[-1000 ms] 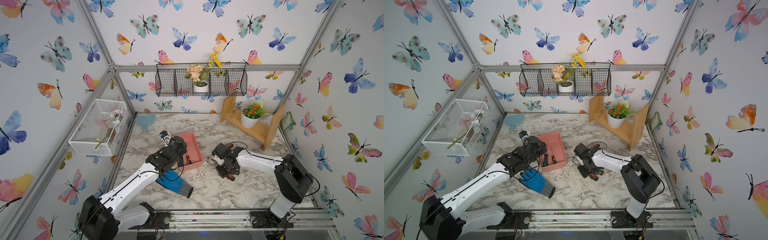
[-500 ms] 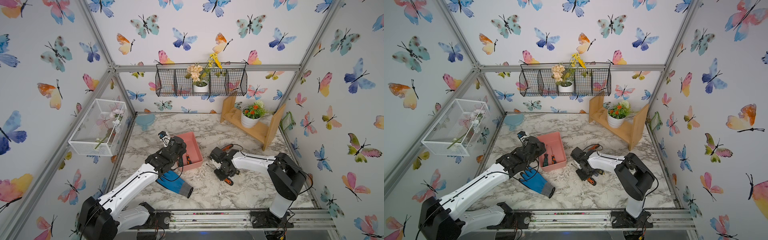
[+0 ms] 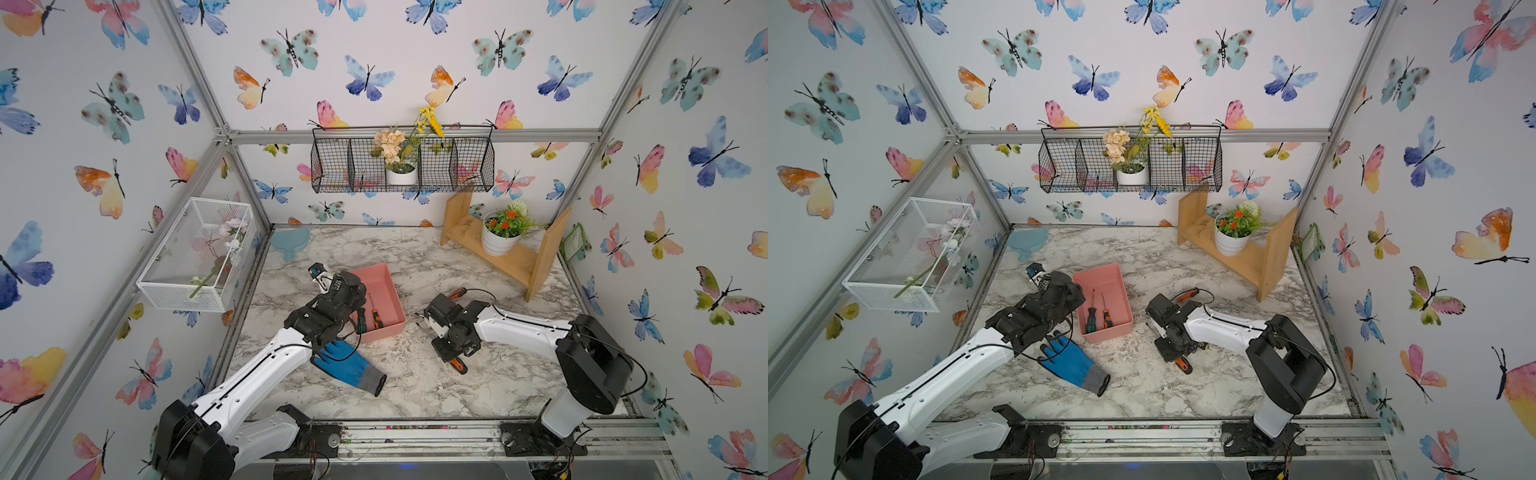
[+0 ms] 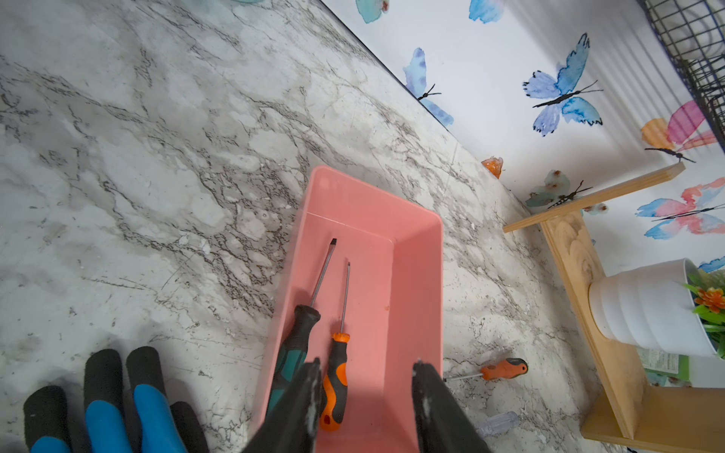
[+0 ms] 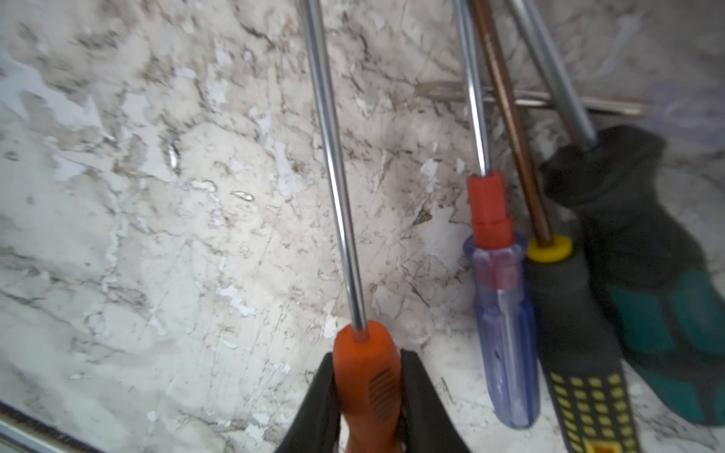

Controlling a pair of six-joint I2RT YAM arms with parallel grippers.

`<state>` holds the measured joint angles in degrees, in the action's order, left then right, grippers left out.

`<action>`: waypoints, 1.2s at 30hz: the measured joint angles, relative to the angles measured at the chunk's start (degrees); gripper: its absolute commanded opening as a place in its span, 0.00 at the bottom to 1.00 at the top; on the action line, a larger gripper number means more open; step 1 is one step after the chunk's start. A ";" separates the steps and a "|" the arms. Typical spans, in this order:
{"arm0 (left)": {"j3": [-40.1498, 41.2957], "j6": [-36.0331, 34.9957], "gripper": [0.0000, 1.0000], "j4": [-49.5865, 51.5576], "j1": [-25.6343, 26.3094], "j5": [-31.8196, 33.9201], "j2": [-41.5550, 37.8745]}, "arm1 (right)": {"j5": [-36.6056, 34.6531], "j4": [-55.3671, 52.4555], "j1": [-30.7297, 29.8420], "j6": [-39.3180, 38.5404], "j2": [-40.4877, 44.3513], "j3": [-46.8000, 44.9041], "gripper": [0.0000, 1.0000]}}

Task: Put the screwdriver on the desktop into the storage box
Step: Pick up the screwdriver from the center of the board, then place the screwdriver in the storage box.

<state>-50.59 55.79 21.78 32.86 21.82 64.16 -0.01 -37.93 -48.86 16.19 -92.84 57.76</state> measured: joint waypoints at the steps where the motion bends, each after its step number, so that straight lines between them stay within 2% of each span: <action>1: 0.42 0.02 0.43 -0.02 -0.28 0.00 -0.33 | 0.00 0.04 0.00 0.94 1.75 0.09 0.11; 5: 2.36 0.11 0.44 -0.22 -1.77 -0.28 -1.44 | 0.26 0.15 0.00 4.52 5.90 3.76 0.11; 11: 3.65 0.61 0.44 -0.09 -3.45 -0.59 -2.51 | 5.25 8.11 0.00 10.40 6.82 8.96 0.11; 16: 5.33 1.29 0.44 0.02 -4.79 -0.68 -5.44 | 11.98 14.34 0.00 14.01 -2.60 20.50 0.12; 21: 8.28 1.84 0.45 0.22 -5.27 -0.98 -8.22 | 16.28 19.67 0.00 17.09 -10.84 27.19 0.13; 27: 10.12 2.23 0.44 1.77 -5.51 -2.08 -9.18 | 12.50 17.46 -0.07 17.66 -20.39 34.86 0.13; 36: 11.06 2.38 0.44 1.88 -5.55 -2.23 -10.43 | 7.17 13.38 -0.37 19.63 -26.49 37.44 0.17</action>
<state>-39.53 58.17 23.66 27.31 19.59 53.74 7.16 -24.56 -49.23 35.81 -119.33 95.20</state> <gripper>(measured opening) 0.440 0.245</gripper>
